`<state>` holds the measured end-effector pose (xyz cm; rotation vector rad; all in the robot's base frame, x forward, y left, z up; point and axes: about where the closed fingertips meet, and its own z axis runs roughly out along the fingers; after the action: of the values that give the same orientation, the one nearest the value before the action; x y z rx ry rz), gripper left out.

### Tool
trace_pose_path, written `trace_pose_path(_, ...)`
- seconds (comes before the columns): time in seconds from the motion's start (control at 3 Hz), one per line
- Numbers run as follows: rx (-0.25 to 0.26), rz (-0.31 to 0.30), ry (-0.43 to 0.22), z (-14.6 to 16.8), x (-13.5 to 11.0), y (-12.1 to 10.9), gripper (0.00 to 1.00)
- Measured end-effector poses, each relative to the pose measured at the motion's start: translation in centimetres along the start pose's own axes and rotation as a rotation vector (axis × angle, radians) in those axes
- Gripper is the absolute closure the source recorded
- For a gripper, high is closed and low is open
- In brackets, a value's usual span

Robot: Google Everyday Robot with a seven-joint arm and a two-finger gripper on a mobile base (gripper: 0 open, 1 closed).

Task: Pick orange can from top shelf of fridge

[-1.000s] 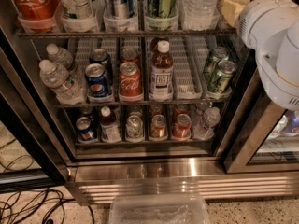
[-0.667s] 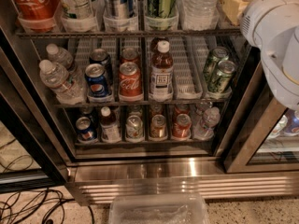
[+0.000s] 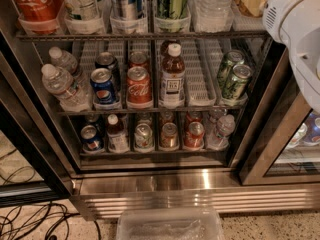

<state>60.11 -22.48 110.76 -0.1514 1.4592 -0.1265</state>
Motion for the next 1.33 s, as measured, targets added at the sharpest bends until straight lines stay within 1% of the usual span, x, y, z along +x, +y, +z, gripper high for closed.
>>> trace_pose_path(0.33, -0.007, -0.005, -0.02, -1.0, -0.9, -0.2, 1.0)
trace_pose_path(0.67, -0.015, -0.019, -0.027, -3.2, -1.7, -0.7, 1.0)
trace_pose_path(1.0, -0.045, -0.039, 0.021, -6.2, -0.7, -0.8, 1.0)
trace_pose_path(1.33, -0.141, -0.039, 0.131, -9.4, 2.7, 1.3, 1.0)
